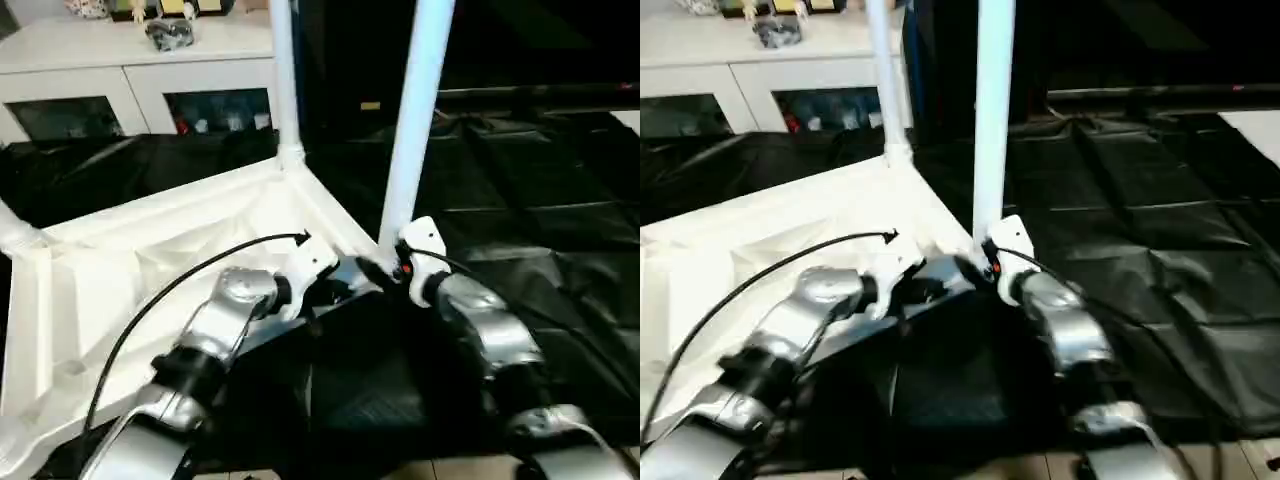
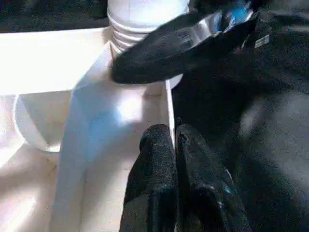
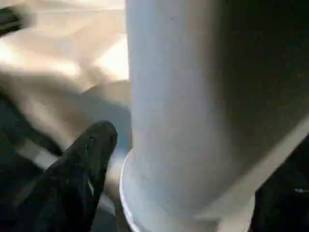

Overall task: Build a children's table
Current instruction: Rotate leg to tighten

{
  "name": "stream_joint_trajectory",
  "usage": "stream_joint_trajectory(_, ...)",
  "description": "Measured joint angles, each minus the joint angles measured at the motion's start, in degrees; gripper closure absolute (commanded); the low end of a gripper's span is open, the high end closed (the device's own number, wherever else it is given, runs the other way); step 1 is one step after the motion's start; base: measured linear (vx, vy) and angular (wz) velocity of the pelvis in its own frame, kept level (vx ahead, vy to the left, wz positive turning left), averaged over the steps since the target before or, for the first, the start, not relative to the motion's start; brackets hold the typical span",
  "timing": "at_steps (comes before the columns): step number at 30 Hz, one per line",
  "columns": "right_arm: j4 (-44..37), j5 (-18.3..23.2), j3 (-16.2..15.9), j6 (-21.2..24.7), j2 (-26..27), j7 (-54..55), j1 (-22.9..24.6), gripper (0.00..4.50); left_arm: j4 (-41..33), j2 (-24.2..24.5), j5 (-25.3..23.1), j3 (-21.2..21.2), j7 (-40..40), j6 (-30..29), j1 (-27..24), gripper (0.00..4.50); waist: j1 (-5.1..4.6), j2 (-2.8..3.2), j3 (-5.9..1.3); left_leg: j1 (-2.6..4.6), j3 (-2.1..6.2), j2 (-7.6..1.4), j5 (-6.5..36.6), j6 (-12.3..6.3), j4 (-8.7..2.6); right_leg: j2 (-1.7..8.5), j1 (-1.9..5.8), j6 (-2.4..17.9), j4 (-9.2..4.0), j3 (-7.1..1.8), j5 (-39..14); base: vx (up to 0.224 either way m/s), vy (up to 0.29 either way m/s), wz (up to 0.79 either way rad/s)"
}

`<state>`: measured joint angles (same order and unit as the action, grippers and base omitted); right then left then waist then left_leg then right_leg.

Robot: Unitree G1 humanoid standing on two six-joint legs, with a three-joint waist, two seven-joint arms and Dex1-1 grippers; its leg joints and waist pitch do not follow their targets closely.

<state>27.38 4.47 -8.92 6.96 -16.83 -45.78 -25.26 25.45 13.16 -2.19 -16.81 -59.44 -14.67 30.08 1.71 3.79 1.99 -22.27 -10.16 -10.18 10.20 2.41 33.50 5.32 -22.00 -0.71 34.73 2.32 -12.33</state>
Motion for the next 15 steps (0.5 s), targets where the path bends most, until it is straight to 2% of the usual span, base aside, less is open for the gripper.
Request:
stream_joint_trajectory(2, -2.1, 0.9, -1.0, 0.0, -2.1, -5.4, 1.0, 0.73, -1.5, 2.0, 0.5, -0.4, -3.2, 0.1, -0.5, 4.50, 0.55, -0.26, 0.14, -0.04, 0.00, -0.10, -0.1, -0.30, -0.03, -0.03, -0.06, 0.0, 0.10, 0.15, -0.2, 0.068, -0.015, 0.00)
stream_joint_trajectory(7, -7.5, 2.4, -4.2, 1.7, -5.6, -15.1, 2.8, 0.73, -4.9, 7.2, 1.7, -1.0, -9.8, 2.4, -2.8, 4.50, 1.58, -0.39, 0.21, -0.29, -0.04, -0.16, -0.1, -0.32, 0.02, -0.05, -0.30, 0.1, 0.17, 0.20, -0.2, 0.000, 0.000, 0.00)
stream_joint_trajectory(9, -9.8, 3.2, -5.6, 2.9, -7.3, -19.1, 3.1, 0.73, -6.5, 9.4, 2.5, -1.2, -13.2, 2.2, -3.8, 4.50, 1.71, -0.67, 0.38, -0.27, -0.06, -0.18, -0.1, -0.32, 0.07, -0.04, -0.30, 0.1, 0.25, 0.17, -0.2, 0.000, 0.000, 0.00)
stream_joint_trajectory(14, -10.2, 4.0, -7.4, 3.5, -8.9, -24.2, 2.2, 0.73, -6.7, 11.2, 3.0, -1.3, -16.8, 2.2, -3.2, 4.50, 1.76, -1.37, 0.83, -0.19, -0.29, -0.18, 0.0, -0.01, 0.14, 0.01, -0.23, 0.2, 0.30, -0.03, -0.2, 0.000, 0.000, 0.00)
stream_joint_trajectory(15, -9.8, 3.9, -7.4, 3.5, -8.9, -24.8, 1.7, 0.98, -6.5, 11.3, 3.1, -1.4, -17.2, 2.2, -2.8, 4.50, 1.75, -1.52, 0.92, -0.19, -0.37, -0.18, 0.0, -0.01, 0.14, 0.02, -0.23, 0.2, 0.30, -0.08, -0.1, 0.000, 0.000, 0.00)
